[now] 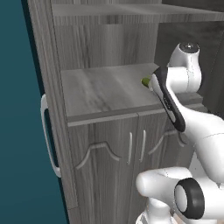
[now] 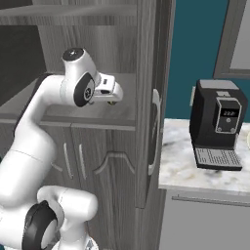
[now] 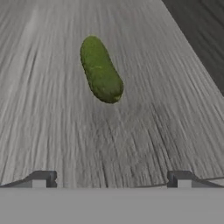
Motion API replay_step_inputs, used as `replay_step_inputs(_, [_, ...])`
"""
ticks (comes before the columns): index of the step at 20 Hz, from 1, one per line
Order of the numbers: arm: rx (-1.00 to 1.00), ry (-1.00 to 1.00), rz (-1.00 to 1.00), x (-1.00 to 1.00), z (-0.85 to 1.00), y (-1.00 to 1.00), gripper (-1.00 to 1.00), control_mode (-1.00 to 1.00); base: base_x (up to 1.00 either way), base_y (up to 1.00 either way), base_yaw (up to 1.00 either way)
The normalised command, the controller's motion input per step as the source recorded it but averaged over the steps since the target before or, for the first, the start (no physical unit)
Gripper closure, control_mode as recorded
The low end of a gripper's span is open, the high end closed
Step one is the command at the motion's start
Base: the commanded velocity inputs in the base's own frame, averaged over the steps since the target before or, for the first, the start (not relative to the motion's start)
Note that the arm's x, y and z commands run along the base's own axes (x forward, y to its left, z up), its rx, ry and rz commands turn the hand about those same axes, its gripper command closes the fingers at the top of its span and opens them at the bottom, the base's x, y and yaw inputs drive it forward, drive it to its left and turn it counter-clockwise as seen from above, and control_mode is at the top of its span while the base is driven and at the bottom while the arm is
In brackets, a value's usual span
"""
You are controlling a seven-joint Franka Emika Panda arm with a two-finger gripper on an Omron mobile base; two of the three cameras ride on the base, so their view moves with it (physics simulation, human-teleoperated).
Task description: Pick the cucumbers from the cabinet and place them in one bowl. Pick the kiwi from the sink and place it in the other bowl.
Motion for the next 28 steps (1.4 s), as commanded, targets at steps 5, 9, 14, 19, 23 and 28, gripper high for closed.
replay_step_inputs(5, [0.04, -0.07, 0.01, 0.52, -0.19, -0.11, -1.0, -1.0, 0.0, 0.0, 0.0])
replay_step_inputs(9, [0.04, -0.05, 0.05, 0.55, -0.3, 0.03, -1.0, -1.0, 0.0, 0.0, 0.0])
replay_step_inputs(14, [0.0, -0.07, 0.09, 0.53, -0.15, 0.03, -1.0, -1.0, 0.0, 0.0, 0.0])
replay_step_inputs(19, [-0.06, -0.01, 0.1, 0.48, -0.01, -0.1, -1.0, -1.0, 0.0, 0.0, 0.0])
replay_step_inputs(23, [-0.01, 0.02, 0.05, 0.47, -0.12, 0.1, -1.0, -1.0, 0.0, 0.0, 0.0])
replay_step_inputs(28, [0.0, 0.02, 0.02, 0.3, -0.14, 0.15, -1.0, -1.0, 0.0, 0.0, 0.0])
